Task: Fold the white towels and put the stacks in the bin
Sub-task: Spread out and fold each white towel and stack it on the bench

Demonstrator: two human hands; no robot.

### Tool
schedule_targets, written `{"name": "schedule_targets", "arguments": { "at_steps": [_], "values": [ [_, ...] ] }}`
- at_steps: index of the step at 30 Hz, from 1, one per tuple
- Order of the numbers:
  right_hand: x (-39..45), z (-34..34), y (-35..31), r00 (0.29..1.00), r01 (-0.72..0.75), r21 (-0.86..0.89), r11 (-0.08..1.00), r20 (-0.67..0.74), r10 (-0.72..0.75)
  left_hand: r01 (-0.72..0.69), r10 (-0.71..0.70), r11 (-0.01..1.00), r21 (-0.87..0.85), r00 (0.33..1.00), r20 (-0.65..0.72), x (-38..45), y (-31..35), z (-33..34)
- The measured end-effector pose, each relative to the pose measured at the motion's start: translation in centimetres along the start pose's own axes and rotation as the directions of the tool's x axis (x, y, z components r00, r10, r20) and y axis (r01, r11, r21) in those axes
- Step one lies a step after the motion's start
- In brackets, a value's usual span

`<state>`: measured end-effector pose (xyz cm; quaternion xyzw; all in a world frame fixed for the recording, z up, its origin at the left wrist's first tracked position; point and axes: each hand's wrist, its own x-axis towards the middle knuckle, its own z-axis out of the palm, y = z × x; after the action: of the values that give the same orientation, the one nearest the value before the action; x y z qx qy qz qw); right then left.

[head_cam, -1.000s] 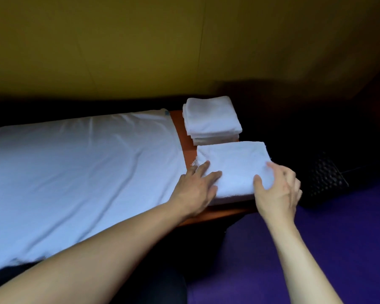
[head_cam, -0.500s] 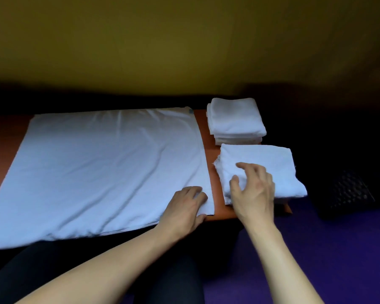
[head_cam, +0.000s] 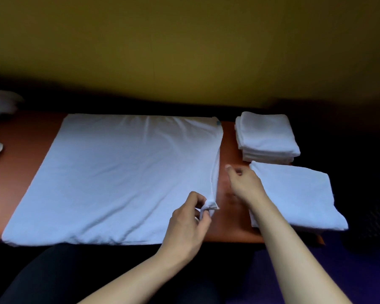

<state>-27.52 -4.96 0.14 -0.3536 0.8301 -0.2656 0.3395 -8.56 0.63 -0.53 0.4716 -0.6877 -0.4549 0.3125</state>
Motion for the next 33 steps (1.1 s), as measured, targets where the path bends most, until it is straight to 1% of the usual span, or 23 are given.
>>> {"name": "schedule_targets", "arguments": {
  "at_steps": [2, 4, 5, 7, 9, 12, 13, 16, 18, 20, 22, 24, 27, 29, 31, 32, 33],
  "values": [
    [2.9, 1.3, -0.6, 0.993, -0.091, 0.186, 0.978, 0.092, 0.074, 0.033, -0.032, 0.998, -0.045, 0.999, 0.003, -0.5, 0.6, -0.8],
    [5.2, 2.6, -1.4, 0.976, -0.192, 0.323, 0.927, 0.164, 0.145, 0.089, -0.089, 0.992, -0.084, 0.996, 0.011, -0.8, 0.6, -1.6],
    [5.9, 3.0, -2.1, 0.97, -0.218, 0.379, 0.899, 0.184, 0.158, 0.122, -0.121, 0.988, -0.098, 0.993, 0.013, -0.9, 0.5, -2.1],
    [7.0, 3.7, -3.8, 0.97, -0.232, 0.467, 0.853, 0.173, 0.169, 0.183, -0.18, 0.976, -0.122, 0.983, 0.039, -1.1, 0.2, -3.0],
    [8.5, 4.7, -4.7, 0.974, -0.225, 0.472, 0.853, 0.139, 0.179, 0.212, -0.205, 0.97, -0.12, 0.976, 0.07, -1.4, 0.0, -3.8],
    [10.8, 5.7, -5.5, 0.981, -0.181, 0.459, 0.87, 0.02, 0.193, 0.221, -0.215, 0.973, -0.07, 0.972, 0.09, -1.5, 0.0, -4.7],
    [11.6, 5.9, -5.6, 0.977, -0.196, 0.483, 0.853, 0.018, 0.214, 0.221, -0.216, 0.974, -0.055, 0.972, 0.091, -1.5, 0.1, -4.9],
    [14.0, 6.2, -5.6, 0.969, -0.237, 0.535, 0.811, 0.068, 0.238, 0.217, -0.214, 0.976, -0.031, 0.973, 0.084, -1.6, 1.0, -5.7],
    [15.2, 5.9, -6.4, 0.976, -0.208, 0.534, 0.819, 0.062, 0.207, 0.235, -0.228, 0.969, -0.08, 0.97, 0.083, -1.6, 1.7, -6.2],
    [15.0, 4.4, -8.5, 0.99, -0.101, 0.525, 0.845, -0.033, 0.139, 0.235, -0.227, 0.961, -0.147, 0.971, 0.074, -1.5, 2.2, -6.7],
    [14.7, 2.0, -10.7, 0.987, -0.002, 0.51, 0.86, -0.14, 0.085, 0.209, -0.202, 0.959, -0.192, 0.978, 0.057, -1.2, 2.6, -6.9],
    [14.3, -1.0, -12.4, 0.969, 0.047, 0.5, 0.865, -0.232, 0.082, 0.173, -0.165, 0.962, -0.213, 0.985, 0.054, -0.7, 3.5, -7.0],
    [13.5, -5.7, -13.9, 0.943, 0.062, 0.491, 0.869, -0.314, 0.11, 0.106, -0.093, 0.969, -0.223, 0.993, 0.068, 0.1, 5.3, -6.8],
    [12.8, -8.0, -14.4, 0.926, 0.037, 0.484, 0.874, -0.346, 0.153, 0.059, -0.044, 0.972, -0.225, 0.996, 0.073, 0.6, 6.1, -6.8],
    [12.5, -9.2, -14.4, 0.912, 0.034, 0.468, 0.883, -0.377, 0.164, 0.025, -0.009, 0.974, -0.226, 0.997, 0.071, 0.9, 6.1, -7.0],
    [12.4, -9.1, -14.7, 0.914, 0.025, 0.445, 0.895, -0.373, 0.16, 0.022, -0.007, 0.973, -0.229, 0.998, 0.066, 0.9, 5.9, -7.2],
    [12.4, -8.7, -14.8, 0.92, 0.031, 0.46, 0.887, -0.36, 0.155, 0.027, -0.014, 0.972, -0.232, 0.998, 0.056, 0.8, 5.5, -7.3]
  ]
}}
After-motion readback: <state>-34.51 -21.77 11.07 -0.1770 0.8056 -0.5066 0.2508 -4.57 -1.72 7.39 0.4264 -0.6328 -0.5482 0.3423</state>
